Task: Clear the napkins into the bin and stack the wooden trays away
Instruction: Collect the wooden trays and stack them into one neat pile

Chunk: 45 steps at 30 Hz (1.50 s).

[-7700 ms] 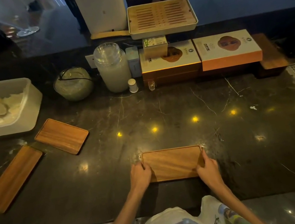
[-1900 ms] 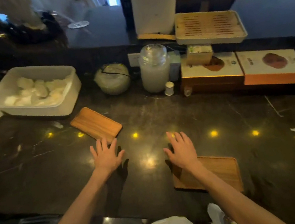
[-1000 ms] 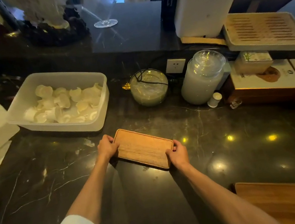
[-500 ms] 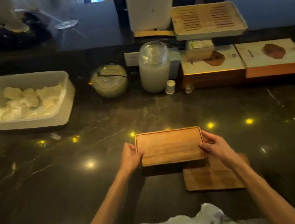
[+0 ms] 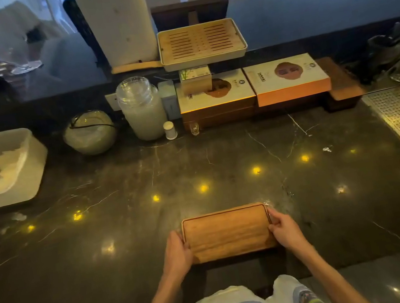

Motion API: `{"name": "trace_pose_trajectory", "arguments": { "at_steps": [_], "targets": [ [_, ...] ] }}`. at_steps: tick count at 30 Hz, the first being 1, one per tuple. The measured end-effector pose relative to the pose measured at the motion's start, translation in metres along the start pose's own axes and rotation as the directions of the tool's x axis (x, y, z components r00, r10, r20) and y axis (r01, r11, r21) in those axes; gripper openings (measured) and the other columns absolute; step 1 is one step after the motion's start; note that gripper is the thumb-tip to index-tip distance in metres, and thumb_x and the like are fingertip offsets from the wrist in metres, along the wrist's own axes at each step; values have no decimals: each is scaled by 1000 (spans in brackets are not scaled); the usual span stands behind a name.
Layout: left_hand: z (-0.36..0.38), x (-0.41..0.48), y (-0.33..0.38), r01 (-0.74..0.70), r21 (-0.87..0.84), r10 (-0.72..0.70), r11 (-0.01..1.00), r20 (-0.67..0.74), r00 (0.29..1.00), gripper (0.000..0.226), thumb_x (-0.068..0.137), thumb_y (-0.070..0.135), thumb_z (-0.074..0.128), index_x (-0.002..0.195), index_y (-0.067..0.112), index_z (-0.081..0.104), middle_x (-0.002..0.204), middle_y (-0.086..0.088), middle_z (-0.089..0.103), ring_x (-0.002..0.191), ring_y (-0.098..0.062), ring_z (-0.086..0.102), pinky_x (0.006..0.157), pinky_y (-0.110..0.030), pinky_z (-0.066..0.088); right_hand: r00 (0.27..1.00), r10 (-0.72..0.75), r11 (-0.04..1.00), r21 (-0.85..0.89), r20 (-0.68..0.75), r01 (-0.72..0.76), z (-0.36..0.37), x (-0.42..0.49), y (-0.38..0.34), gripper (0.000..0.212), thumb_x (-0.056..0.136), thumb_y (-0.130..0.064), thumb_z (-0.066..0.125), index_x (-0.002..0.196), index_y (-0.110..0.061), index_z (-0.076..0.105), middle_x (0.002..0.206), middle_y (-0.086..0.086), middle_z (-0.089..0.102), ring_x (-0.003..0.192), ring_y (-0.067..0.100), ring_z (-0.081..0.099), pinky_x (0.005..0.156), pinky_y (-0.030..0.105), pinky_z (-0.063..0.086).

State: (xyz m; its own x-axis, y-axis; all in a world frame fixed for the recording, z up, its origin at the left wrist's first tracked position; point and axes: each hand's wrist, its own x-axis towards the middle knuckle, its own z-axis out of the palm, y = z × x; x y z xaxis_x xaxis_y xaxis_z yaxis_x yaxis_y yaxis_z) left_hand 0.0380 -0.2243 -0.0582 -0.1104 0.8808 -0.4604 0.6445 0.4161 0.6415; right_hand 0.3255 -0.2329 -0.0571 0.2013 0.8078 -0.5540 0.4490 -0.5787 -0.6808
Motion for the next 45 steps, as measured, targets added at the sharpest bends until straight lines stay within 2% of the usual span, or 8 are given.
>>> {"name": "trace_pose_trajectory", "arguments": {
  "at_steps": [9, 13, 19, 23, 30, 34, 40, 45],
  "targets": [
    [2, 2, -2, 17, 66, -17, 998, -8, 1000, 22, 89, 9, 59, 94, 17, 40, 97, 2, 45, 78, -6, 45, 59, -19, 37, 996, -17, 991, -131, -88, 6, 18, 12, 9, 60, 91, 2, 50, 147, -18, 40, 126, 16, 59, 114, 30, 58, 101, 41, 47],
    [10, 4, 2, 4, 62, -5, 998, 14, 1000, 20, 90, 11, 58, 95, 17, 40, 98, 1, 45, 78, -7, 47, 55, -18, 36, 986, -51, 987, -161, -156, 26, 14, 11, 12, 59, 91, 3, 48, 145, -19, 43, 122, 17, 60, 106, 30, 61, 95, 42, 51],
    [17, 14, -1, 6, 80, -8, 997, 25, 1000, 32, 87, 18, 65, 111, 9, 46, 109, -2, 44, 96, -17, 53, 75, -29, 49, 980, -40, 999, -43, -193, 32, 12, 7, 8, 56, 87, 11, 53, 136, -16, 55, 82, -22, 57, 71, -5, 53, 75, 22, 45],
    [17, 15, -7, 11, 19, -11, 1000, 16, 1000, 35, 85, 24, 70, 107, 17, 44, 109, -1, 48, 99, -18, 56, 70, -24, 48, 984, -42, 998, -44, -172, 35, 11, 8, 7, 58, 86, 11, 50, 138, -16, 52, 97, -3, 66, 88, 11, 60, 78, 27, 48],
    [18, 20, -11, 6, -22, -6, 1000, 34, 999, 40, 84, 24, 68, 117, 15, 46, 118, -4, 51, 101, -14, 53, 79, -27, 48, 980, -60, 998, -37, -188, 53, 15, 12, 12, 57, 87, 10, 51, 138, -16, 53, 97, -2, 67, 95, 18, 62, 80, 28, 49],
    [19, 20, -9, 29, -20, -29, 999, 26, 999, 41, 86, 21, 65, 123, 13, 47, 122, -6, 54, 107, -19, 57, 84, -30, 48, 987, -13, 999, -52, -160, 5, 15, 17, 14, 56, 91, 3, 52, 142, -19, 48, 118, 16, 64, 104, 28, 62, 94, 44, 52],
    [23, 20, 0, 152, -144, -128, 978, 164, 978, 38, 95, 17, 48, 133, 18, 46, 130, -5, 57, 116, -19, 54, 99, -37, 45, 981, 189, 931, 326, -41, -165, 16, 11, 7, 55, 100, -33, 47, 151, -17, 31, 150, 8, 43, 134, 28, 43, 109, 43, 37],
    [25, 15, 5, 200, -301, -142, 932, 202, 969, 32, 96, 18, 48, 127, 22, 51, 121, -1, 59, 113, -19, 56, 97, -37, 47, 974, 225, 897, 386, 17, -214, 23, 11, 8, 54, 101, -44, 38, 149, -19, 35, 137, 13, 54, 123, 27, 51, 111, 47, 36]
  ]
}}
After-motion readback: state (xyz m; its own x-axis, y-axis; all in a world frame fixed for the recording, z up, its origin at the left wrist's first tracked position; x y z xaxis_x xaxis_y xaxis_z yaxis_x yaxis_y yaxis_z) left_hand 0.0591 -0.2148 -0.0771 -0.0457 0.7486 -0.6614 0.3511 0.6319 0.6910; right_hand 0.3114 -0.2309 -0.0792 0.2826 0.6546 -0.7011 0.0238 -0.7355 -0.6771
